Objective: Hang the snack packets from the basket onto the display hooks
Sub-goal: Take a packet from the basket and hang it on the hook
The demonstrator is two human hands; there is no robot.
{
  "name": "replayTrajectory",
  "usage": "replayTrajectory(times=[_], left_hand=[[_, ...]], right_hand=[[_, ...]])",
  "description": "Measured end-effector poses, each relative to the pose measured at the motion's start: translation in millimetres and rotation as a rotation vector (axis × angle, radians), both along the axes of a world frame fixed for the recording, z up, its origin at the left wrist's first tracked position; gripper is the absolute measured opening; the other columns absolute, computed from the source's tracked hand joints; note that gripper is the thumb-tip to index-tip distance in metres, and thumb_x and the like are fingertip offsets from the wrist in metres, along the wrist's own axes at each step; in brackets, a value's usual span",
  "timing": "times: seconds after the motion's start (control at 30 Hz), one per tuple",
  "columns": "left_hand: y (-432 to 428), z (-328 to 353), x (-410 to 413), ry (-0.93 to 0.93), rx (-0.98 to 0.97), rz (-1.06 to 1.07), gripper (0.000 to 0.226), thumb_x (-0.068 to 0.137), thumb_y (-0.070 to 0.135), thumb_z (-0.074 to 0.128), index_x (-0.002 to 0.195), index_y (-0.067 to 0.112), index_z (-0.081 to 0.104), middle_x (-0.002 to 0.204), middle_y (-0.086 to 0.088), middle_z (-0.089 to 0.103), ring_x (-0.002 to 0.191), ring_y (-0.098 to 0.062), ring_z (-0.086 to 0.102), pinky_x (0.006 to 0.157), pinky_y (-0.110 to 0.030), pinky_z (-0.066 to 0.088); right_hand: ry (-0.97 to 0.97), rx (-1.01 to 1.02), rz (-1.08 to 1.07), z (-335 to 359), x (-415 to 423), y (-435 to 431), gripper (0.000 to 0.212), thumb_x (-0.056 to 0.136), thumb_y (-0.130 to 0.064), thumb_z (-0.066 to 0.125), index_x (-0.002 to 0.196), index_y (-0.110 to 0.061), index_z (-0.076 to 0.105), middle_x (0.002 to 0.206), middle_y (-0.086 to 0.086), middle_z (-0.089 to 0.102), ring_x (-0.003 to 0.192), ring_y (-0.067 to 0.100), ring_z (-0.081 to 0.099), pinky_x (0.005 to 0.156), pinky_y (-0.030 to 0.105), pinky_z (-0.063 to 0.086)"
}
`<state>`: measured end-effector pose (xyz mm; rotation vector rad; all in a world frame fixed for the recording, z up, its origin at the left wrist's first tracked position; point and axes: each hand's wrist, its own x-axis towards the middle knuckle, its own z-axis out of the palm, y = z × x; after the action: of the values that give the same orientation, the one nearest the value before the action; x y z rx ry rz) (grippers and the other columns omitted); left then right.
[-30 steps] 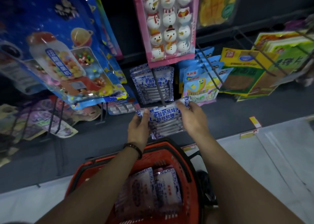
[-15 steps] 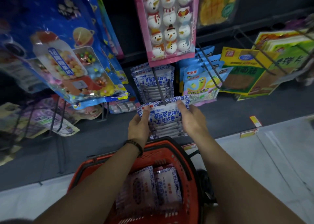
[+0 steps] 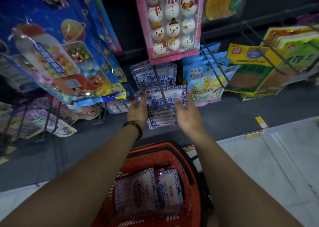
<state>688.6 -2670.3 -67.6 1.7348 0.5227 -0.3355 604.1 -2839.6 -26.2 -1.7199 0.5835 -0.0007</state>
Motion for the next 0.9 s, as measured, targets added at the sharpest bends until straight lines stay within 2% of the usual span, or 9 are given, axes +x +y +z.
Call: replayTrajectory(times=[0.17,0.27,0.37,0.43,0.5,0.57,0.67,0.77,0.9], left_hand=[[-10.9,48.9,-24.9,-0.031,0.091,-0.081,0.1,0.093,0.082,0.049,0.162,0.011,0.038,0.16,-0.01,0.05,0.135,-0.032,0.056,0.121,-0.047,0.042],[3.2,53.0,-33.6,0.002,0.076,-0.088,0.074,0.089,0.076,0.058,0.138,0.021,0.057,0.139,-0.005,0.062,0.127,-0.032,0.061,0.115,-0.053,0.049],[29.6,49.3,-47.6,0.071,0.002,-0.138,0.029,0.086,0.049,0.076,0.096,0.024,0.065,0.115,-0.023,0.068,0.112,-0.038,0.069,0.104,-0.05,0.057],[45.6,62.1,-76.4,0.12,-0.059,-0.254,0.014,0.097,0.03,0.074,0.096,0.019,0.066,0.104,-0.02,0.07,0.092,-0.033,0.069,0.086,-0.044,0.059],[69.1,67.3,-108.1,0.192,-0.032,-0.458,0.01,0.105,0.027,0.067,0.104,0.017,0.067,0.103,-0.013,0.076,0.089,-0.032,0.074,0.08,-0.04,0.06],[101.0,65.3,-134.1,0.205,0.115,-0.723,0.013,0.106,0.034,0.065,0.102,0.023,0.07,0.106,-0.011,0.08,0.093,-0.031,0.079,0.076,-0.038,0.06],[147.8,57.5,-165.0,0.097,0.397,-1.018,0.023,0.094,0.055,0.064,0.095,0.034,0.073,0.104,0.003,0.08,0.098,-0.017,0.076,0.092,-0.04,0.06],[183.3,47.5,-192.0,0.087,0.586,-1.104,0.028,0.096,0.051,0.064,0.109,0.029,0.075,0.116,0.005,0.078,0.11,-0.016,0.071,0.098,-0.036,0.055],[216.5,25.4,-222.3,0.127,0.583,-1.068,0.022,0.1,0.037,0.067,0.117,0.025,0.075,0.12,0.004,0.076,0.112,-0.017,0.07,0.088,-0.021,0.049]], right_hand=[[0.076,0.053,-0.057,-2.9,-2.0,1.6,0.076,0.107,-0.046,0.056,0.17,-0.02,0.021,0.172,0.007,0.034,0.155,0.028,0.038,0.127,0.043,0.032],[0.127,-0.006,-0.093,0.7,-12.7,8.5,0.063,0.106,-0.037,0.06,0.159,-0.012,0.038,0.144,0.008,0.06,0.132,0.031,0.059,0.105,0.037,0.046],[0.176,-0.014,-0.11,1.3,-23.8,21.9,0.024,0.097,-0.034,0.065,0.115,-0.019,0.06,0.106,0.005,0.069,0.101,0.033,0.069,0.088,0.044,0.055],[0.188,0.109,-0.153,-10.2,-31.0,31.0,0.024,0.082,-0.042,0.07,0.084,-0.018,0.067,0.08,0.006,0.07,0.084,0.036,0.075,0.083,0.06,0.063],[0.22,0.162,-0.09,-19.1,-41.1,45.8,0.029,0.082,-0.038,0.07,0.072,-0.011,0.068,0.071,0.012,0.071,0.072,0.034,0.076,0.072,0.065,0.063],[0.245,0.038,0.086,-14.2,-55.3,64.0,0.027,0.093,-0.031,0.07,0.078,-0.008,0.073,0.082,0.015,0.078,0.075,0.029,0.076,0.072,0.054,0.063],[0.354,0.023,0.349,-8.7,-73.0,89.4,0.018,0.1,-0.034,0.068,0.1,-0.018,0.075,0.097,0.011,0.08,0.08,0.027,0.076,0.069,0.04,0.061],[0.516,0.017,0.517,-20.5,-87.1,110.1,0.022,0.102,-0.037,0.066,0.111,-0.017,0.07,0.096,0.01,0.078,0.082,0.029,0.077,0.071,0.034,0.06],[0.573,-0.165,0.499,-66.2,-115.4,134.7,0.029,0.097,-0.028,0.07,0.095,-0.001,0.079,0.089,0.018,0.079,0.092,0.039,0.078,0.082,0.046,0.064]])
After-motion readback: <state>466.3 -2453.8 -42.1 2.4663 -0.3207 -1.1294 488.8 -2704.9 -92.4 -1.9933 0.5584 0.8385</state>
